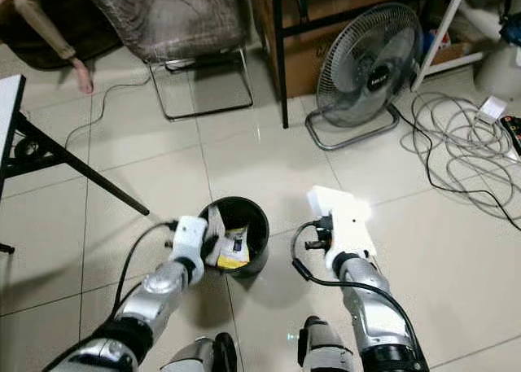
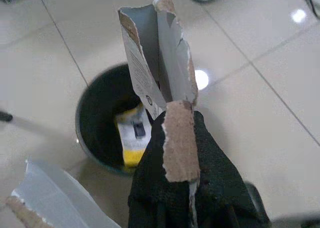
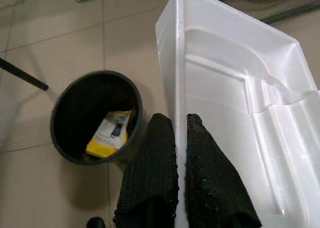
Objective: Picking trash to rubbish bin
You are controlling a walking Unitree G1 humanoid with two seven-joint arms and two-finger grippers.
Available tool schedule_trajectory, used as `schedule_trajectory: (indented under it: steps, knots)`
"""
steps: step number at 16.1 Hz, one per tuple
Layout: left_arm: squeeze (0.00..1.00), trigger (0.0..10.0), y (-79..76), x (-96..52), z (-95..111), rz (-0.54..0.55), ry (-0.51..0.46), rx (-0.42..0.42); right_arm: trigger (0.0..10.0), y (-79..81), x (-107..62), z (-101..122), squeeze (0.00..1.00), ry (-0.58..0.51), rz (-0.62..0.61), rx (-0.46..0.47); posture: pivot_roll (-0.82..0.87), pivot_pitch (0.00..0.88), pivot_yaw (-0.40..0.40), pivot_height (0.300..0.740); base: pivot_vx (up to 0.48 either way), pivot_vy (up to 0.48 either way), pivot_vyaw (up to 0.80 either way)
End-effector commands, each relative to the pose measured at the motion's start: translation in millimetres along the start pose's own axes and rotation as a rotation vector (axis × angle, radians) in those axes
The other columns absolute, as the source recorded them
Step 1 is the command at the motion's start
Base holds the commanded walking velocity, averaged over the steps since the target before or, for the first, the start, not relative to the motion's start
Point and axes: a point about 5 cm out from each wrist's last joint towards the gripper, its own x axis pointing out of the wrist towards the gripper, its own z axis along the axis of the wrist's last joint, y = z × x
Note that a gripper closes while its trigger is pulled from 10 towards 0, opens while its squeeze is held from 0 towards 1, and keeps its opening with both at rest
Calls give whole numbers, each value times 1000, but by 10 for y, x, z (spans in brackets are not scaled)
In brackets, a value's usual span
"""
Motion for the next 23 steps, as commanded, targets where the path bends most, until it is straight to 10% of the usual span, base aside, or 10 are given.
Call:
schedule_trajectory:
  steps: [1, 9, 19, 20, 23]
  knots:
    - [0, 10000, 99, -32, -66, 54, 5, -26, 10000, 20, -30, -25, 0, 11, 3, 15, -242, 278, 113, 740, 0, 0, 0]
    - [0, 10000, 285, 10, 68, 131, -30, -64, 10000, -15, -141, 51, 0, 0, -4, -6, -279, 311, 99, 740, 0, 0, 0]
    - [0, 10000, 76, 97, 178, 92, -62, -94, 10000, -63, -222, 81, 0, 2, -18, -20, -316, 330, 92, 740, 0, 0, 0]
    - [1000, 10000, 89, 97, 183, 101, -63, -93, 10000, -73, -230, 85, 0, 2, -20, -22, -316, 330, 92, 740, 0, 0, 0]
    - [1000, 10000, 131, 96, 201, 125, -69, -86, 10000, -85, -246, 82, 0, 5, -25, -24, -317, 332, 93, 740, 0, 0, 0]
